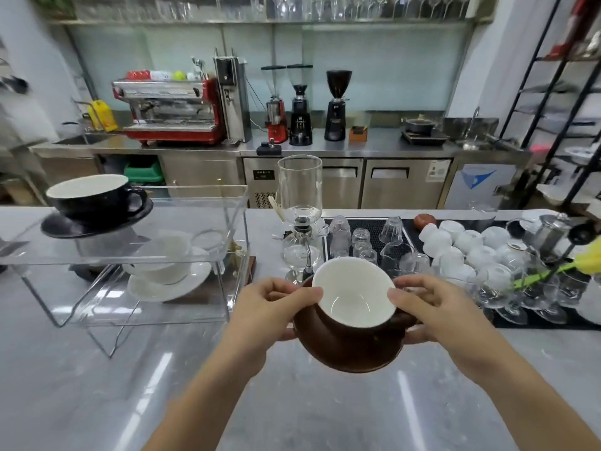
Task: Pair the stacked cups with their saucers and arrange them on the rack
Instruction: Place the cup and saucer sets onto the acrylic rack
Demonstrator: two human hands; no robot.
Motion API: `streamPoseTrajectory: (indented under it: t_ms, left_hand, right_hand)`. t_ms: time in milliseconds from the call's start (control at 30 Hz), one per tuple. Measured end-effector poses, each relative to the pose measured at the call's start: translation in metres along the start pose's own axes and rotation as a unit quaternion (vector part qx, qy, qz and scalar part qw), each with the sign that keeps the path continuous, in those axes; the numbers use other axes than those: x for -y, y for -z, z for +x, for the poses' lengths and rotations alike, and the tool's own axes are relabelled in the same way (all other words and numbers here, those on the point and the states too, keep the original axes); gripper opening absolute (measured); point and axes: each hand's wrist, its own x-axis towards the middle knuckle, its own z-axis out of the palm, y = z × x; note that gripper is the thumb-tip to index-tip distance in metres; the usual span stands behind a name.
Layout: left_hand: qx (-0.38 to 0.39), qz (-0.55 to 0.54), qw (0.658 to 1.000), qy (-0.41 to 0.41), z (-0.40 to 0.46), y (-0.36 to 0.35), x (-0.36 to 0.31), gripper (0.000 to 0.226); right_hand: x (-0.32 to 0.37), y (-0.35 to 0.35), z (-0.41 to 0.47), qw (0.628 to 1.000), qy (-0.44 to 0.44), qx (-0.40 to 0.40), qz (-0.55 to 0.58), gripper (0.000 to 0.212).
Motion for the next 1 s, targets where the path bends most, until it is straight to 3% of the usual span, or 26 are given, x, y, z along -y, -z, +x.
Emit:
streamPoseTrajectory:
  t_ms: [433, 1000]
  left_hand:
    - [0.004, -0.001, 0.997, -0.077, 0.002, 0.038, -0.102, 0.028]
    - [-0.11, -0.038, 0.989, -0.094, 0.017, 0.142, -0.155, 0.038]
  right_hand:
    - [0.111, -0.026, 0.016, 0.993, 0.073, 0.08, -0.048, 0.022]
    - [0.182, -0.138, 0.082, 0.976, 0.108, 0.186, -0.042, 0.032]
